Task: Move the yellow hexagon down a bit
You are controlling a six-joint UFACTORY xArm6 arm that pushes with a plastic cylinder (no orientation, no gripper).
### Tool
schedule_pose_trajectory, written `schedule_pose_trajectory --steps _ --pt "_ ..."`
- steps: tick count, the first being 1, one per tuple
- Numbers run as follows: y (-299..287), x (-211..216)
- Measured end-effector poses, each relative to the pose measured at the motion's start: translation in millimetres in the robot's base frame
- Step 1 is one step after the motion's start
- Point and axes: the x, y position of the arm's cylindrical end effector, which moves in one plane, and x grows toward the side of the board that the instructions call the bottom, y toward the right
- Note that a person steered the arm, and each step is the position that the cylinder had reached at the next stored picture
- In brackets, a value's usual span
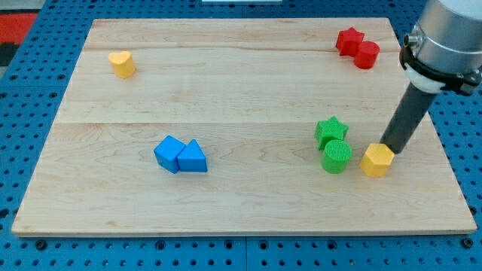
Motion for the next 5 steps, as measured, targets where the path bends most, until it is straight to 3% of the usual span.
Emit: schedule_pose_trajectory --steps 2,3,5 --pt "0.0 40.4" --pt "20.6 7.6" --pt "-27.7 -7.2"
